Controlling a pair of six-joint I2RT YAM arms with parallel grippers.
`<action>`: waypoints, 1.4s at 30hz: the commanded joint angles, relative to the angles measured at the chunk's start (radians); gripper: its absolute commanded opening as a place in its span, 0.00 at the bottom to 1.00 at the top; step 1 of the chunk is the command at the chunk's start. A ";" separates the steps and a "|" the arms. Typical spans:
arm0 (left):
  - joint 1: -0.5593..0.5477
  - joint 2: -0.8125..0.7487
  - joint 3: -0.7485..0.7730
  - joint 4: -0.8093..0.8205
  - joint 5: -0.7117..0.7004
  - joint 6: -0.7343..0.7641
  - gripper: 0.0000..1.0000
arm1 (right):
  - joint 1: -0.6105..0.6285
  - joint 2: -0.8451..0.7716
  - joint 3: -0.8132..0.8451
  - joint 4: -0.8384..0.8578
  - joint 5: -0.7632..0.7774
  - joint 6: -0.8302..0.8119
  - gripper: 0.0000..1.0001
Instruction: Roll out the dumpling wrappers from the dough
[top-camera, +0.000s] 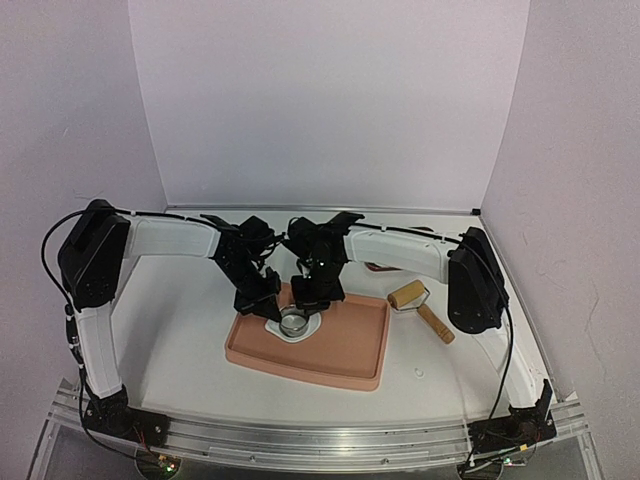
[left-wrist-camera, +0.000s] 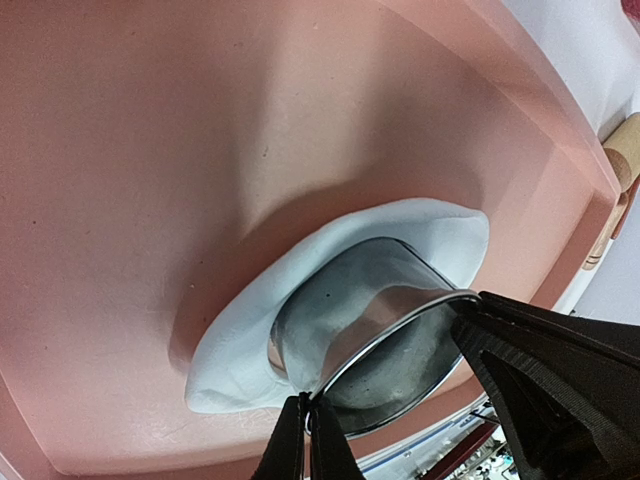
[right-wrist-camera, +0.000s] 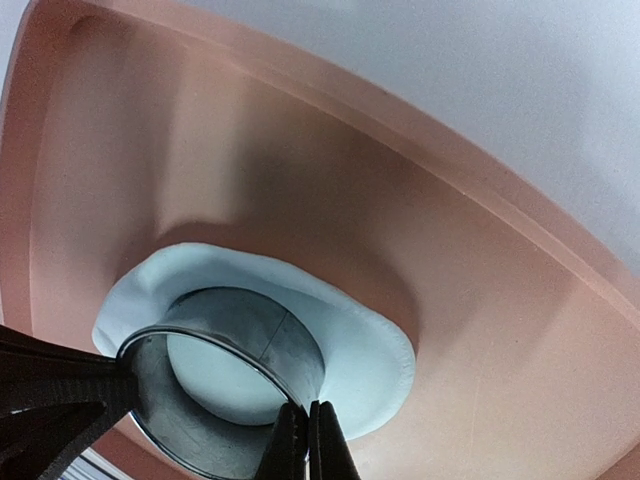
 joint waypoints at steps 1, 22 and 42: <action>-0.097 0.067 -0.075 0.028 0.093 -0.043 0.00 | -0.008 0.054 -0.029 0.206 0.095 -0.015 0.00; 0.077 0.163 0.235 -0.231 -0.163 0.225 0.00 | 0.100 -0.134 -0.363 0.254 0.004 0.329 0.00; 0.074 0.177 0.250 -0.193 -0.131 0.234 0.00 | 0.128 -0.176 -0.415 0.253 0.064 0.332 0.00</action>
